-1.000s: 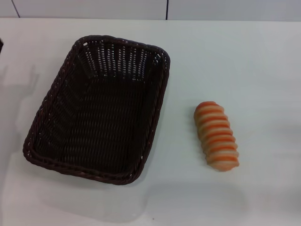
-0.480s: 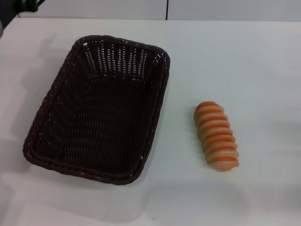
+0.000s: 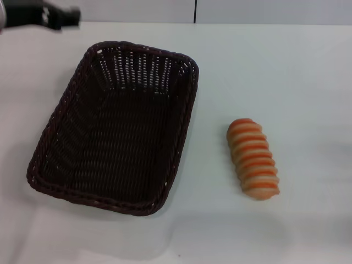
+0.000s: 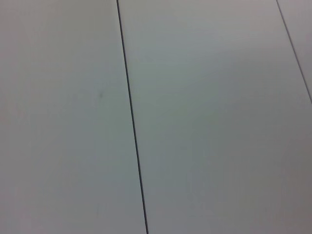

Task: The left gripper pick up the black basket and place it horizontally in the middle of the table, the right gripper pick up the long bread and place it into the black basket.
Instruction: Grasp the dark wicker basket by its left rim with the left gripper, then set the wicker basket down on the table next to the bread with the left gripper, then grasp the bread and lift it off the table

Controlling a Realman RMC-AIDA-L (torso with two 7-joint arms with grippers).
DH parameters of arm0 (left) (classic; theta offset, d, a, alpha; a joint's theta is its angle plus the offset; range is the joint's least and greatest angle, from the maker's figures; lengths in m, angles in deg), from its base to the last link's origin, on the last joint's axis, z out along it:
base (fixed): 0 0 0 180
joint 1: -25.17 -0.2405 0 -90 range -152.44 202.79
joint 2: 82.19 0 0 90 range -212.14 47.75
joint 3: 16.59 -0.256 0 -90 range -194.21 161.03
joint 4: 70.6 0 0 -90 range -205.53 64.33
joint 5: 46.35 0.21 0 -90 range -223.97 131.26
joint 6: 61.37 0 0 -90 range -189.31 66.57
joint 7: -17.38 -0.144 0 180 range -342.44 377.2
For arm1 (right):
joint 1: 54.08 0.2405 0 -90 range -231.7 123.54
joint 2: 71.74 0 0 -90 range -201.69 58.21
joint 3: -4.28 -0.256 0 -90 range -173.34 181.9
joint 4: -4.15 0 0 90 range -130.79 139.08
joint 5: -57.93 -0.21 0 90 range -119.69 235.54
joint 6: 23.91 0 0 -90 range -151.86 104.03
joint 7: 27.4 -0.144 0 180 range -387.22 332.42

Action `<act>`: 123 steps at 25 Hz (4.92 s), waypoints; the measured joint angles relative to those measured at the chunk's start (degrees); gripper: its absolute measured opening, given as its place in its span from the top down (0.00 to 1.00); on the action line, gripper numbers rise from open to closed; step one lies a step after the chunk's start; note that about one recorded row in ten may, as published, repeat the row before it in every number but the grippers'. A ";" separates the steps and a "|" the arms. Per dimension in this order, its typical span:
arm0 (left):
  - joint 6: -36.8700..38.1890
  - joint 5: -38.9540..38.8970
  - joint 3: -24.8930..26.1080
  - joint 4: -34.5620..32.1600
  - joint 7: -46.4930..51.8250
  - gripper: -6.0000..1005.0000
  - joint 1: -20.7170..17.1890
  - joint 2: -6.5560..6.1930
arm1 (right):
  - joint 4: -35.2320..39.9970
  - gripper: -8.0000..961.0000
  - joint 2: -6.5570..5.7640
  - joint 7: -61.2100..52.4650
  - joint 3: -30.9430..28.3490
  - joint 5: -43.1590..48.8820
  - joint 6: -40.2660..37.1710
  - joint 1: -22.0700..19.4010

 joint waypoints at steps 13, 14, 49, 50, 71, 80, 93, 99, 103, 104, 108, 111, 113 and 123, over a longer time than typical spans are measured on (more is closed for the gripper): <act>-13.55 0.27 -1.90 -5.72 3.62 0.25 1.54 0.11 | 0.29 0.28 -0.12 0.00 0.00 0.14 1.34 0.42; -13.39 0.29 -2.01 -7.23 3.62 0.25 1.77 0.12 | 0.33 0.28 -0.13 0.00 0.00 0.15 1.35 0.39; -25.65 -6.12 11.84 -24.64 -29.67 0.73 21.33 -0.12 | -0.09 0.28 -0.05 0.00 0.95 0.35 -0.53 -0.33; -26.11 -6.26 13.78 -26.49 -31.87 0.74 22.87 -0.12 | -0.09 0.28 -0.05 0.00 0.95 0.35 -0.53 -0.33; -38.92 -10.67 25.70 -45.87 -59.63 0.79 40.18 -1.25 | -1.40 0.28 0.10 0.00 2.46 0.11 -4.29 -2.54; -33.94 -12.20 20.48 -49.43 -60.01 0.77 40.75 0.17 | -1.74 0.28 0.10 0.00 2.75 0.25 -4.50 -2.83; -27.64 -15.61 15.11 -45.77 -59.97 0.59 39.34 0.13 | -1.77 0.28 0.02 0.00 3.23 0.38 -5.69 -3.94; -15.91 -21.44 14.18 -32.03 -59.87 0.34 32.80 0.27 | -1.83 0.28 0.05 0.00 4.48 0.13 -5.78 -3.97; -1.90 -27.63 9.43 -22.46 -59.82 0.30 24.32 0.42 | -1.92 0.28 0.07 0.00 4.57 0.20 -5.85 -4.04; 4.26 -29.53 6.82 -20.28 -59.86 0.30 20.89 0.41 | -2.02 0.28 0.08 0.00 4.76 0.25 -5.88 -4.10; 36.93 -34.55 -7.14 -16.60 -63.01 0.30 8.21 0.16 | -2.19 0.28 0.03 0.00 5.88 0.26 -5.89 -4.10; 63.41 -31.31 -18.34 -21.82 -62.22 0.30 4.14 0.03 | -2.20 0.28 0.01 0.01 6.05 0.34 -5.60 -3.63; 82.54 -26.87 -21.72 -26.67 -55.40 0.30 2.53 0.15 | -2.19 0.28 0.00 0.01 6.51 0.35 -5.52 -3.37; 119.46 0.88 -10.01 -65.46 19.62 0.27 0.15 -0.38 | -5.52 0.28 -0.55 -0.08 13.47 0.44 -5.51 -3.18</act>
